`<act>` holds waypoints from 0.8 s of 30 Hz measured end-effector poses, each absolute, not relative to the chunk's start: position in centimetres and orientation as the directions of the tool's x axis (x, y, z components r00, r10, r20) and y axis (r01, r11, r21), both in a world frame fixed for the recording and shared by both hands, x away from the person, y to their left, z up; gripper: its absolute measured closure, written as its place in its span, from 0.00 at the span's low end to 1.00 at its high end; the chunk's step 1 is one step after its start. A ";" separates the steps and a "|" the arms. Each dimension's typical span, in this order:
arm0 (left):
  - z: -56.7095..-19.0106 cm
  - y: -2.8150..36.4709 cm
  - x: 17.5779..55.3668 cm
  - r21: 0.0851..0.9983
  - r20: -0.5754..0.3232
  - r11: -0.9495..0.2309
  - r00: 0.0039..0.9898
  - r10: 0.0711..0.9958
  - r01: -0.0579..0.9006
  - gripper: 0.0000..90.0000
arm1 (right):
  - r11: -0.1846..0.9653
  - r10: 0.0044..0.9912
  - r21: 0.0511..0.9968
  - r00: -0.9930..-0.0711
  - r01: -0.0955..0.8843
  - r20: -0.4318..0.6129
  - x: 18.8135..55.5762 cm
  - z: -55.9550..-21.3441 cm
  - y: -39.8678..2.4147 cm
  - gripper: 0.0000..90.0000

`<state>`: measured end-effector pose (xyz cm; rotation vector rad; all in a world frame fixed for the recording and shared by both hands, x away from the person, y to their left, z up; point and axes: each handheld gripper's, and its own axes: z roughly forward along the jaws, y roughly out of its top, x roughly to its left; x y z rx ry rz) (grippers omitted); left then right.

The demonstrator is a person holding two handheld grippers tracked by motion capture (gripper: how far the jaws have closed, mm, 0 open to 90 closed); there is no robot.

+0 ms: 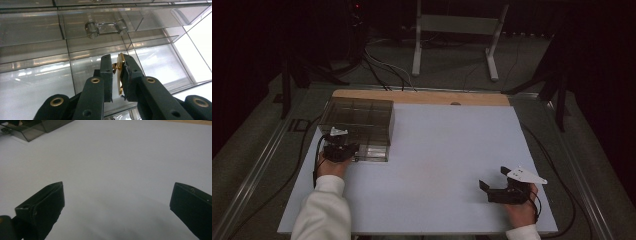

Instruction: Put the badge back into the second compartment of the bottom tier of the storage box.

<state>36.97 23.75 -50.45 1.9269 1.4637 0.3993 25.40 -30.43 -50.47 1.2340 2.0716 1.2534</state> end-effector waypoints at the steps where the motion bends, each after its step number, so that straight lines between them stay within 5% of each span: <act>1: -50.5 23.8 36.9 0.672 -0.152 -0.141 0.321 0.935 0.727 0.90 | 0.197 0.852 0.859 -0.516 0.473 0.088 25.4 -50.5 -30.4 0.00; 13: -51.2 24.0 36.6 0.656 -0.152 -0.145 0.318 0.936 0.741 0.86 | 0.203 0.850 0.858 -0.519 0.471 0.084 25.3 -50.5 -30.3 0.00; 24: -50.7 24.6 36.3 0.683 -0.123 -0.121 0.276 0.953 0.720 0.69 | 0.202 0.850 0.858 -0.520 0.471 0.086 25.3 -50.5 -30.4 0.00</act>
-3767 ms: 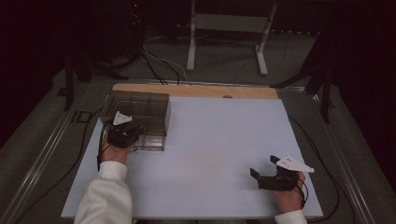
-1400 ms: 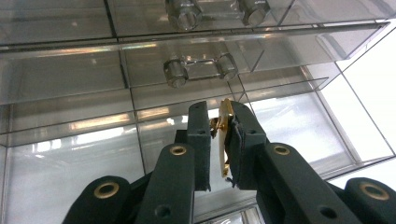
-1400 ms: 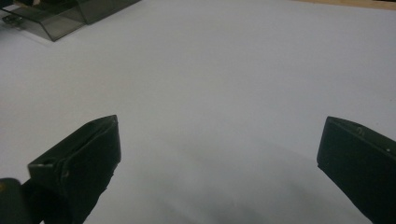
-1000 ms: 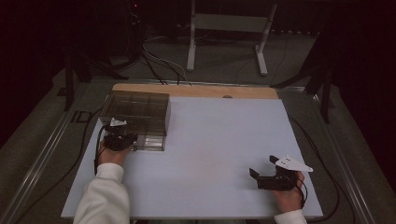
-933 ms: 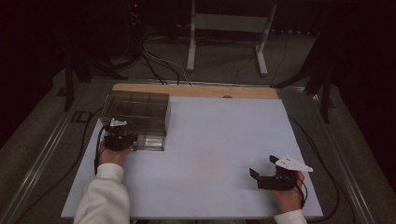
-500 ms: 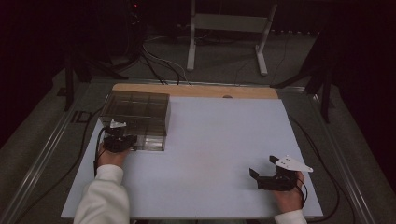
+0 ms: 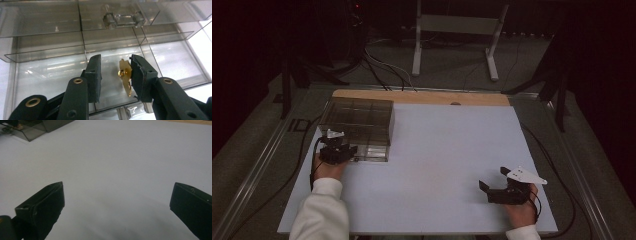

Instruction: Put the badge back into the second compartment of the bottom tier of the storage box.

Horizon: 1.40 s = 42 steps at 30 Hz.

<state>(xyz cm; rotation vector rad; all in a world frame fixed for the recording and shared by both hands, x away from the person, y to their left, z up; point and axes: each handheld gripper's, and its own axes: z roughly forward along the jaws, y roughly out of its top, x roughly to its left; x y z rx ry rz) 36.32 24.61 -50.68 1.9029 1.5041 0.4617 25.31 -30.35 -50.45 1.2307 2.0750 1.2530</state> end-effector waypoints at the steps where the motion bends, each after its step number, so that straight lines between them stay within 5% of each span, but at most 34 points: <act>1: -50.6 24.6 36.3 0.685 -0.119 -0.122 0.276 0.954 0.718 0.69 | 0.203 0.850 0.858 -0.520 0.472 0.085 25.3 -50.5 -30.4 0.00; 10: -50.0 24.9 35.9 0.710 -0.104 -0.112 0.260 0.960 0.695 0.62 | 0.201 0.850 0.858 -0.520 0.472 0.087 25.3 -50.5 -30.3 0.00; 28: -46.7 25.3 33.2 0.832 -0.139 -0.069 0.328 0.934 0.551 0.01 | 0.205 0.847 0.859 -0.525 0.469 0.085 25.3 -50.5 -30.3 0.00; 42: -45.8 24.7 30.0 0.883 -0.046 -0.161 0.422 0.906 0.442 0.00 | 0.204 0.845 0.862 -0.528 0.464 0.085 25.2 -50.5 -30.2 0.00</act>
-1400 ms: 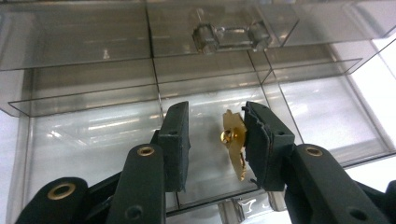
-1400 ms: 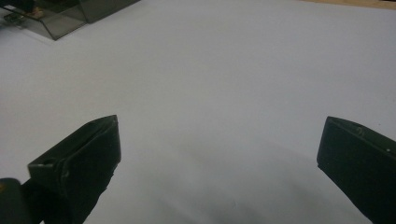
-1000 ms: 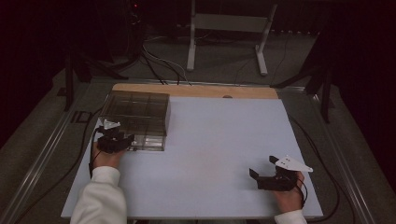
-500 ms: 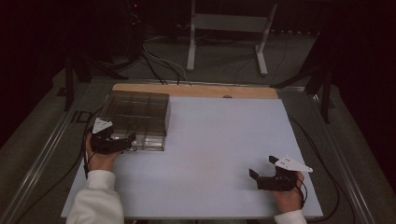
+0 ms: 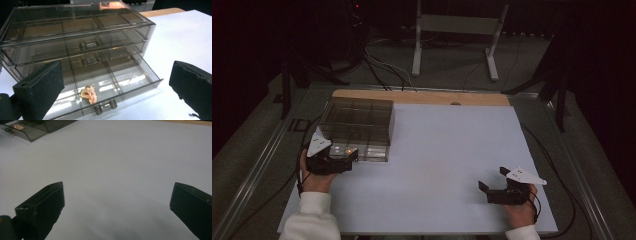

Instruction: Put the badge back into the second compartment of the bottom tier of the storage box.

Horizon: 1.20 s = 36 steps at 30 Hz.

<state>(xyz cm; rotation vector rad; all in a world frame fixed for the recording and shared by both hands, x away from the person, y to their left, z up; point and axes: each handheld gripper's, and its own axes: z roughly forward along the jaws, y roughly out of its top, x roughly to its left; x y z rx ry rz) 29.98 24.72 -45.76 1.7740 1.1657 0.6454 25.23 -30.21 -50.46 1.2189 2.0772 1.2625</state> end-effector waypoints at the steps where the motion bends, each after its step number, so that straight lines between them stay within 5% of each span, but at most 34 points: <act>1: -45.8 24.6 29.8 0.883 -0.038 -0.168 0.424 0.905 0.438 0.00 | 0.203 0.845 0.862 -0.528 0.464 0.085 25.2 -50.5 -30.2 0.00; 36: -50.2 24.4 25.3 0.880 -0.040 -0.175 0.436 0.899 0.441 0.00 | 0.209 0.826 0.880 -0.559 0.426 0.075 24.9 -50.3 -29.9 0.00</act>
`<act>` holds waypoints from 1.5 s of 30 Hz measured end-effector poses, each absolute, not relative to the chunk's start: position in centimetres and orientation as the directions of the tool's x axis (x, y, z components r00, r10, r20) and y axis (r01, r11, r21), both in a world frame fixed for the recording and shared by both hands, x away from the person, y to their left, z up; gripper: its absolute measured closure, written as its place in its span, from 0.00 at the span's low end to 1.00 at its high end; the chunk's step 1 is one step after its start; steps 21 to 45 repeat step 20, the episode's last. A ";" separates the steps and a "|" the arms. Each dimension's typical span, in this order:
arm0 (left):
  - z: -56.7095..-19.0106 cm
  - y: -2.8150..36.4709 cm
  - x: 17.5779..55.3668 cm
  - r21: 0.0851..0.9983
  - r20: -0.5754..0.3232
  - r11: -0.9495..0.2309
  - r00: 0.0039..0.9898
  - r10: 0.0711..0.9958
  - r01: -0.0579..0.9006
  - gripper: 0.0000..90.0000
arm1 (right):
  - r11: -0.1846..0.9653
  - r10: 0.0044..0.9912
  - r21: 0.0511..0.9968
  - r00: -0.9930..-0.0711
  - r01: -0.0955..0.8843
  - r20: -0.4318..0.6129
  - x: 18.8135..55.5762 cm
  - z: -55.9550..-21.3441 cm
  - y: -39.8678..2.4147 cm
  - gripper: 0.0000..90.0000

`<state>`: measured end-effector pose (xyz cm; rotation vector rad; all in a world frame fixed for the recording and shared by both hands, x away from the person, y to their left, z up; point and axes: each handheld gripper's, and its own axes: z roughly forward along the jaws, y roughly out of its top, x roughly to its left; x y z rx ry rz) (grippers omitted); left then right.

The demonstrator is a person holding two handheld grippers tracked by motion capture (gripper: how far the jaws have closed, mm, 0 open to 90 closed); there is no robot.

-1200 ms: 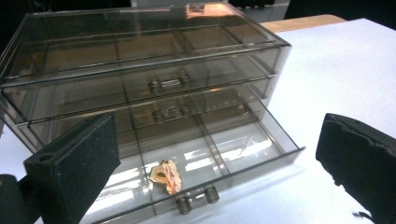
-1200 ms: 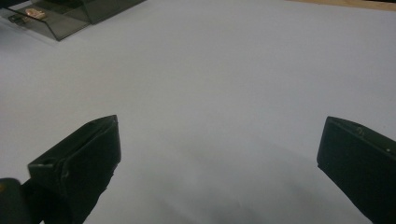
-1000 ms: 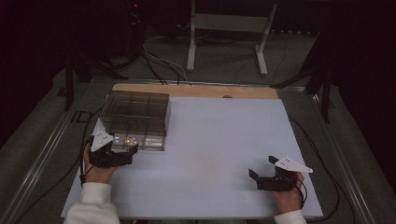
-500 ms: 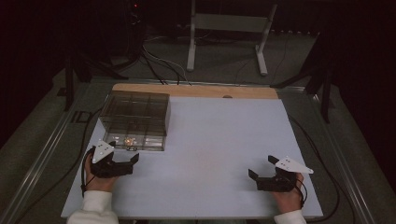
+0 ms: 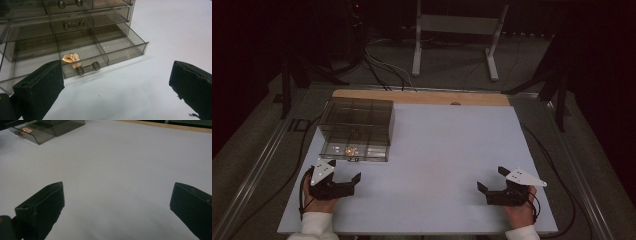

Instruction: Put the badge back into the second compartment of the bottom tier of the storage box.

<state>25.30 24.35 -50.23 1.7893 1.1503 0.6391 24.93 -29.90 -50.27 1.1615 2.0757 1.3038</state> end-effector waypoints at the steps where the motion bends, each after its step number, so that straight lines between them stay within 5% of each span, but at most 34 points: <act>1: -50.3 24.4 25.2 0.882 -0.040 -0.173 0.436 0.899 0.437 0.00 | 0.208 0.825 0.883 -0.560 0.422 0.073 24.9 -50.3 -29.9 0.00; 45: -50.6 24.4 25.0 0.879 -0.021 -0.178 0.408 0.913 0.443 0.00 | 0.254 0.843 0.867 -0.538 0.429 0.019 24.6 -51.0 -30.1 0.00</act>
